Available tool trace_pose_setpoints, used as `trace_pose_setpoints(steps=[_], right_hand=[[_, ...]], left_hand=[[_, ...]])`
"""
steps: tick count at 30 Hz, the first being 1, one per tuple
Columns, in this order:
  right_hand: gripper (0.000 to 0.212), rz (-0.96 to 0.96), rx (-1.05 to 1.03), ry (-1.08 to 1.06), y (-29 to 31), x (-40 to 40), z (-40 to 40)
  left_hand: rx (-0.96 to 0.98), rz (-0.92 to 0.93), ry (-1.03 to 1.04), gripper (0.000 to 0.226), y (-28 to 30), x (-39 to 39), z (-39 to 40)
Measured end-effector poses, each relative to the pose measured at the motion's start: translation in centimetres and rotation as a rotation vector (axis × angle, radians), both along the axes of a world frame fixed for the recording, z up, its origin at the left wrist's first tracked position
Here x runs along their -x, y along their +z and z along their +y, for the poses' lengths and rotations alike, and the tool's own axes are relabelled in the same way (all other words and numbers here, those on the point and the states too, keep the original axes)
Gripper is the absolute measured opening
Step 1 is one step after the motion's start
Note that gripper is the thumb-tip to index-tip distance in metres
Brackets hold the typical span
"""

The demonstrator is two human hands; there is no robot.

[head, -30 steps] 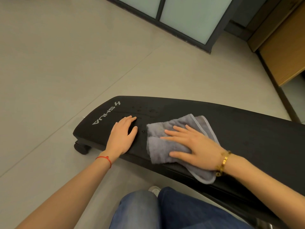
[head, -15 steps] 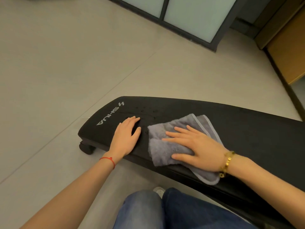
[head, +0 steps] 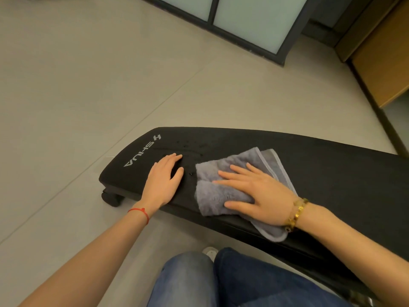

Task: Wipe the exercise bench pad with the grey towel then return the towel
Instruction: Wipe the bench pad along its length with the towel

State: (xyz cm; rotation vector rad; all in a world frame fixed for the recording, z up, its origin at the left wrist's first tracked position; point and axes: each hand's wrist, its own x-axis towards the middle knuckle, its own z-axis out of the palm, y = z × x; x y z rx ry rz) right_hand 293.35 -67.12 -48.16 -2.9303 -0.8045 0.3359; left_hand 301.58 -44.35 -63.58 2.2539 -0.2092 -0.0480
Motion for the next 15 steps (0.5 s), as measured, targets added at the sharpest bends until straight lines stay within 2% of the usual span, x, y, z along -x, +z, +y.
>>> trace_pose_setpoints(steps=[2,4,5,7,8,11,15], right_hand=[[0.067,0.010,-0.019,-0.028,1.0,-0.6,-2.0],[0.080,-0.066,0.013,-0.142,1.4,-4.3,-4.3],[0.080,-0.089,0.049,-0.238,1.6,-6.4,-5.2],[0.066,-0.082,0.156,-0.421,0.7,-10.0,-5.5],[0.061,-0.080,0.190,-0.440,0.0,-10.7,-4.8],[0.057,-0.041,0.131,-0.314,-1.3,-8.2,-1.7],[0.058,-0.026,-0.014,-0.052,-0.1,0.4,0.5]], left_hand=[[0.002,0.005,0.001,0.047,0.1,0.1,0.0],[-0.002,0.003,-0.002,0.047,0.1,0.1,0.0],[-0.004,0.006,-0.003,0.047,0.1,0.1,0.0],[-0.001,0.014,0.001,0.047,0.2,0.1,0.0],[0.001,0.017,0.004,0.047,0.2,0.1,0.0],[0.003,0.010,-0.001,0.047,0.3,0.1,-0.1],[0.003,0.009,-0.010,0.047,0.3,0.1,0.0]])
